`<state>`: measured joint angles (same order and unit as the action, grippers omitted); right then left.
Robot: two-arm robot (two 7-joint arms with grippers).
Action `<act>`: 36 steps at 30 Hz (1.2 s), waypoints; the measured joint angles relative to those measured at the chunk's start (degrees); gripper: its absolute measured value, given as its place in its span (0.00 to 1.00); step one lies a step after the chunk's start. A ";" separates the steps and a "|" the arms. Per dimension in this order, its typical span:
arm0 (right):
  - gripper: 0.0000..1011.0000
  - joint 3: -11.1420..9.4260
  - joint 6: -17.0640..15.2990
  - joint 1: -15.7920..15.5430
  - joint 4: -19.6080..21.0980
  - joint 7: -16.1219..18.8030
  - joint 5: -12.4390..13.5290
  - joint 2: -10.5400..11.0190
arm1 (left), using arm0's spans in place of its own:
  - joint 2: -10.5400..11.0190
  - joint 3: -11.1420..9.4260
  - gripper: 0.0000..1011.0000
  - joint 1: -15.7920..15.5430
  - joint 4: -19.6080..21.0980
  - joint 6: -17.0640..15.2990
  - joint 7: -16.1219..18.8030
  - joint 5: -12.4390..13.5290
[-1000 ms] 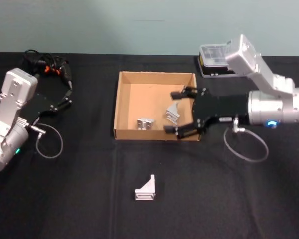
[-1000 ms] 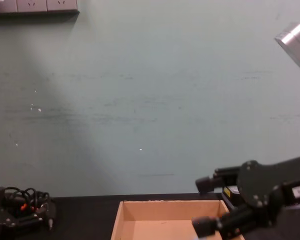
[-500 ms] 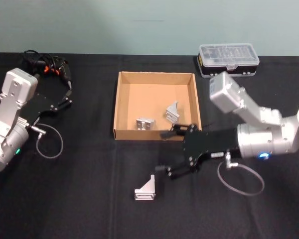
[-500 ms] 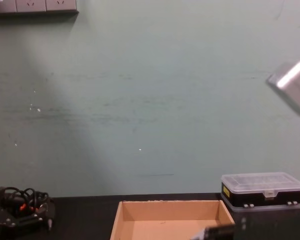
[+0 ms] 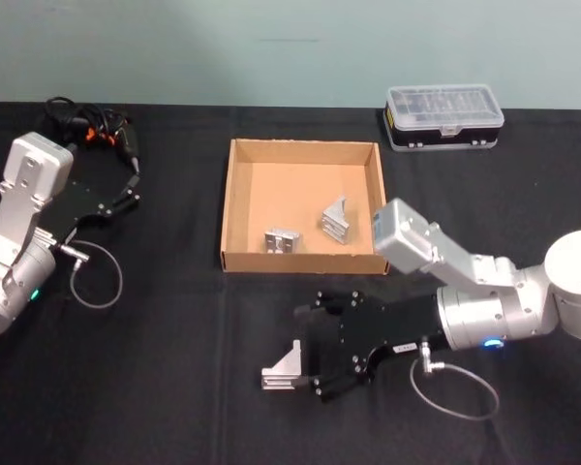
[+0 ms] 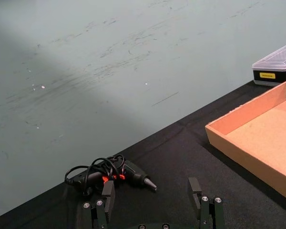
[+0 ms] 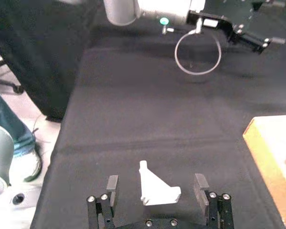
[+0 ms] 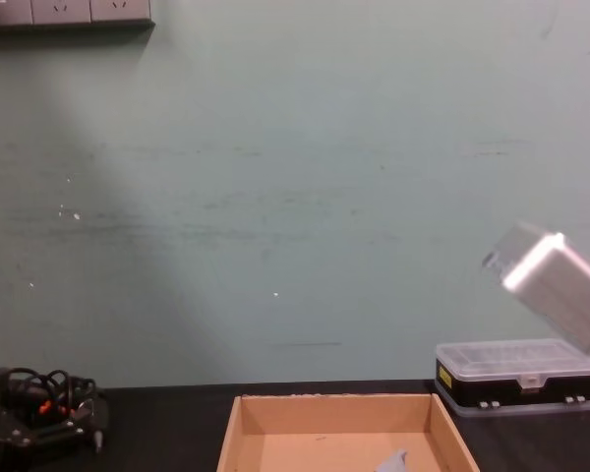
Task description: Use one hand to pick up the angle iron from the table and place it into the box.
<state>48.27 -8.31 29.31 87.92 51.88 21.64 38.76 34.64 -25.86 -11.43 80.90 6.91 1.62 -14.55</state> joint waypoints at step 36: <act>0.90 2.33 -0.42 1.08 -5.03 0.44 -4.18 -3.42 | 0.00 0.00 0.99 0.00 0.00 0.00 0.00 0.00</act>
<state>50.60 -8.73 30.39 82.89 52.32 17.46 35.34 34.64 -25.86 -11.43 80.90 6.91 1.62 -14.55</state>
